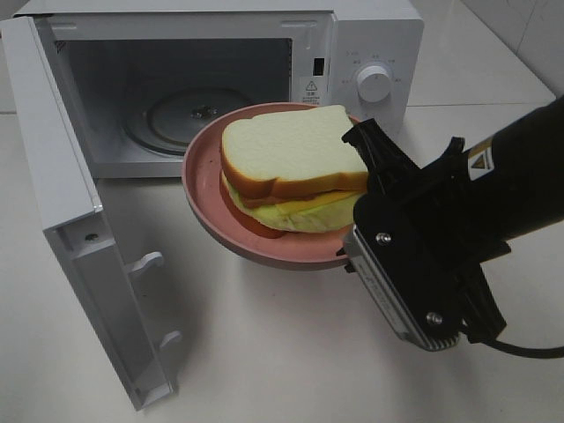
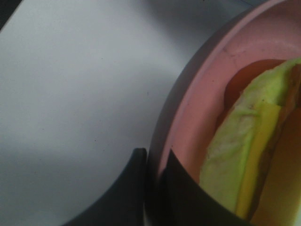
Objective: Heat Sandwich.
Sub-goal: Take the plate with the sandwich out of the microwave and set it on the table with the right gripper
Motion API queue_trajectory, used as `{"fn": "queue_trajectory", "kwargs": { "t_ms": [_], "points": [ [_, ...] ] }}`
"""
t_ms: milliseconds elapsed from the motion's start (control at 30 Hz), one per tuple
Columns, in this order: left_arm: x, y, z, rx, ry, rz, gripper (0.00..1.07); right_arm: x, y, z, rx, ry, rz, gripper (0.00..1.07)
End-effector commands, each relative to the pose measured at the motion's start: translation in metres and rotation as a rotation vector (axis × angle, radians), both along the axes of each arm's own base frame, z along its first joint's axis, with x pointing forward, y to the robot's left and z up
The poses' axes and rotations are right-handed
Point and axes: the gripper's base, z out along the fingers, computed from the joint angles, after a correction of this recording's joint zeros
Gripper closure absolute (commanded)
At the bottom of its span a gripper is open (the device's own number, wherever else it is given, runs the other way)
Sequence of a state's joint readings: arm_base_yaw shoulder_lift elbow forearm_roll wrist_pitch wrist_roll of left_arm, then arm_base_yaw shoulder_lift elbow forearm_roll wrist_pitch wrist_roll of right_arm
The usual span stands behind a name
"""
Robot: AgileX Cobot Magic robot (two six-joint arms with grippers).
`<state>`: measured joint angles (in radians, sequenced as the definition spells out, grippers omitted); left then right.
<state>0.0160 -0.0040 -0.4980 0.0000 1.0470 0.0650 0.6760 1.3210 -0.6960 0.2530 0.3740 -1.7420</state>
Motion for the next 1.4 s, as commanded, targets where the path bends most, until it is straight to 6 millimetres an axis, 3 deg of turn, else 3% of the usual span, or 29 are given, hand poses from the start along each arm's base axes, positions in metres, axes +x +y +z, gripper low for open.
{"fn": "queue_trajectory", "kwargs": {
  "t_ms": [33, 367, 700, 1400],
  "points": [
    [-0.003, -0.001, 0.000, -0.007, -0.031, -0.005, 0.05, -0.004, -0.004, 0.006, 0.023, -0.041, -0.018, 1.06],
    [-0.003, -0.001, 0.000, -0.007, -0.031, -0.005, 0.05, -0.020, -0.023, 0.014, 0.039, -0.067, -0.093, 1.06],
    [-0.003, -0.001, 0.000, -0.007, -0.031, -0.005, 0.05, -0.037, -0.038, 0.011, 0.033, -0.054, -0.123, 1.05],
    [-0.003, -0.001, 0.000, -0.007, -0.031, -0.005, 0.05, -0.031, -0.059, 0.010, -0.014, -0.053, -0.474, 1.05]
  ]
}}
